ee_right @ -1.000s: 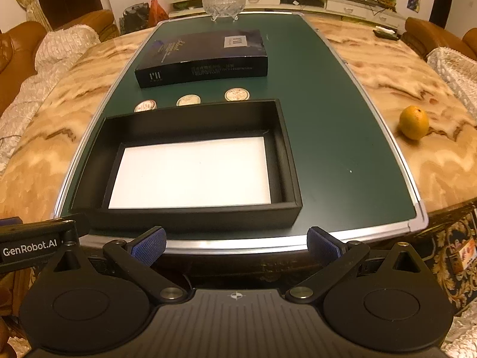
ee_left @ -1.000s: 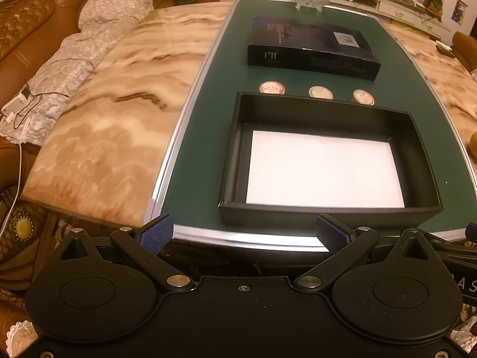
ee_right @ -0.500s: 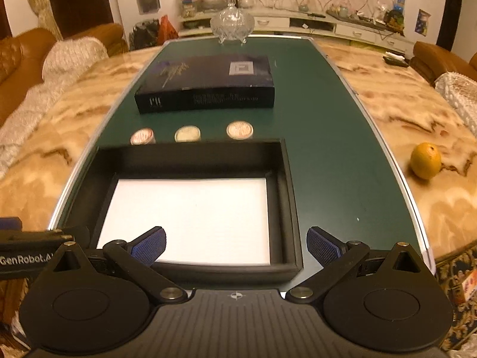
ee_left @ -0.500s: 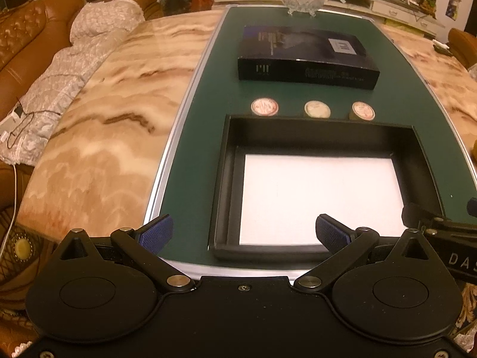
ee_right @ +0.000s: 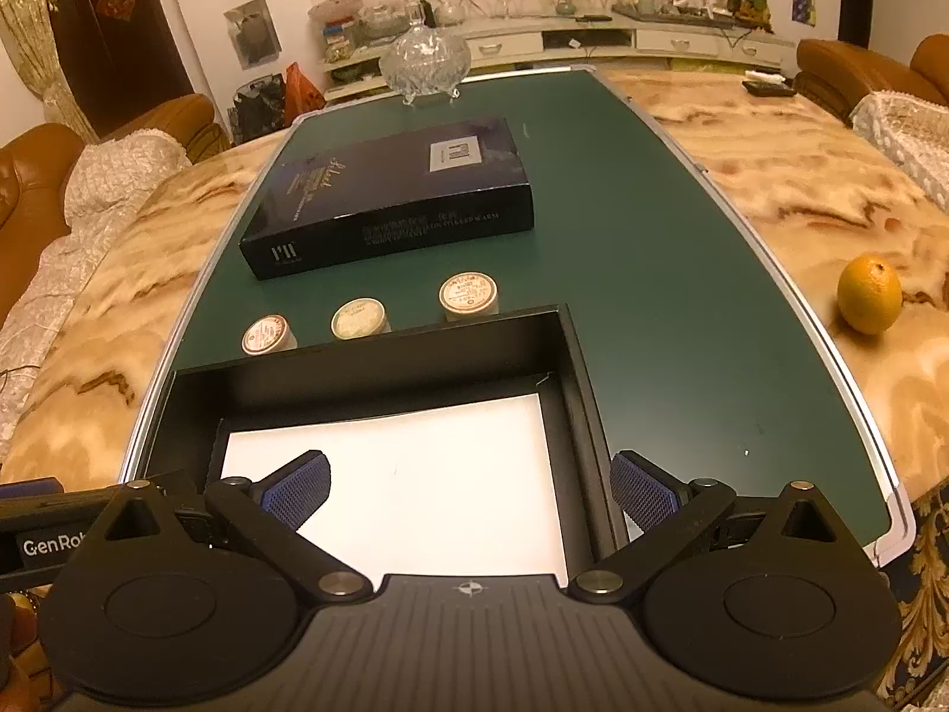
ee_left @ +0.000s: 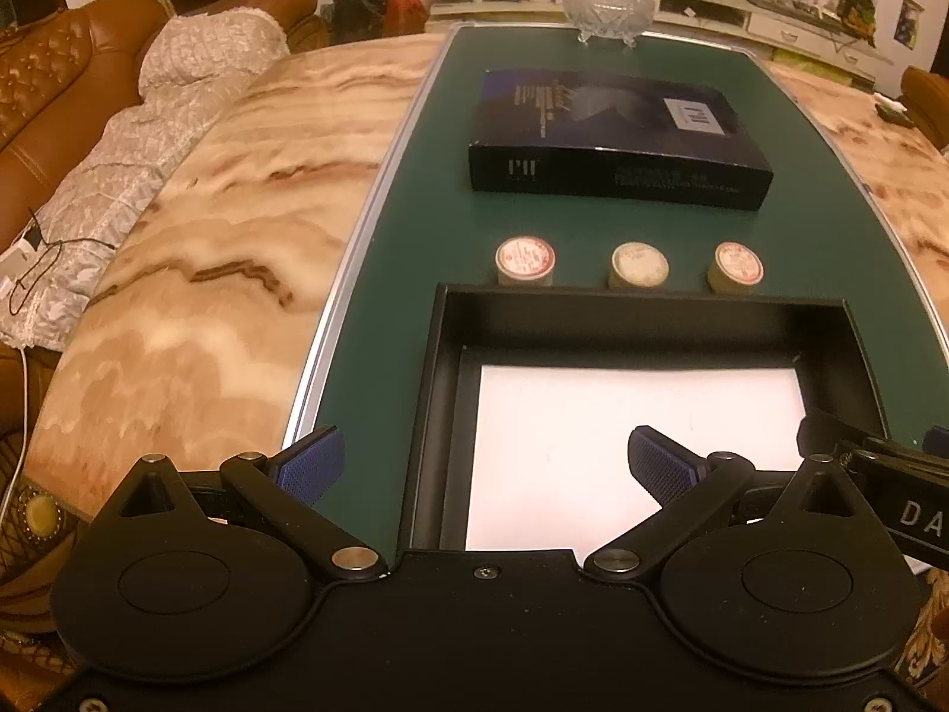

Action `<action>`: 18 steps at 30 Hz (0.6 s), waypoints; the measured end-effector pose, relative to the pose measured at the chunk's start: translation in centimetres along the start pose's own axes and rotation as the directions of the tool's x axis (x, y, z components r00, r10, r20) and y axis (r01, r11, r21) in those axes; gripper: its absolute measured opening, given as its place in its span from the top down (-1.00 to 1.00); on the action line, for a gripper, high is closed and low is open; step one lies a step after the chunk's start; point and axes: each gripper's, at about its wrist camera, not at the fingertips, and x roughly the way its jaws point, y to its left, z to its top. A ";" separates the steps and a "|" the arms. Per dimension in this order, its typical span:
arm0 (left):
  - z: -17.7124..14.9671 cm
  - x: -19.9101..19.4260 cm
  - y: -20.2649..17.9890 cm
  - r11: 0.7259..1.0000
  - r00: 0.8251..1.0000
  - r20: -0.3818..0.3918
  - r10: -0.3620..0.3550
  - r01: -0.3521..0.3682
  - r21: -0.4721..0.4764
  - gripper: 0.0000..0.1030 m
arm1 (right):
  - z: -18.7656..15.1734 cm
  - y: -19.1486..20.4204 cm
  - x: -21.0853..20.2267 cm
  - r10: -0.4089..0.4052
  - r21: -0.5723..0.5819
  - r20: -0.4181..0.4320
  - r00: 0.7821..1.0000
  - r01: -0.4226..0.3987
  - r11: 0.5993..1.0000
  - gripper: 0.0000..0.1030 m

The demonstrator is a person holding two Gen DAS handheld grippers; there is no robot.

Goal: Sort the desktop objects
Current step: 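Move the left gripper toward the red-labelled tin beside the tray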

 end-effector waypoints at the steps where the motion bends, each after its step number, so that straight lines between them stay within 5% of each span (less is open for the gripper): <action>1: 0.1 0.2 -0.1 1.000 1.000 0.001 0.005 -0.005 0.004 -1.00 | 0.2 0.0 0.2 0.003 0.004 -0.006 1.000 -0.003 1.000 -1.00; 6: 1.4 1.6 -0.4 1.000 1.000 0.015 0.021 -0.022 0.021 -1.00 | 0.6 0.2 0.7 0.040 0.014 -0.032 0.999 -0.040 0.999 -1.00; 13: 4.5 4.4 -0.1 1.000 0.999 0.039 0.010 -0.010 0.002 -1.00 | 0.7 1.5 0.9 -0.108 -0.101 0.048 0.993 0.113 0.989 -1.00; 18: 7.0 7.3 -0.5 1.000 0.999 0.048 0.014 -0.014 0.005 -1.00 | 0.9 0.4 1.2 -0.023 -0.002 0.005 1.000 0.023 1.000 -1.00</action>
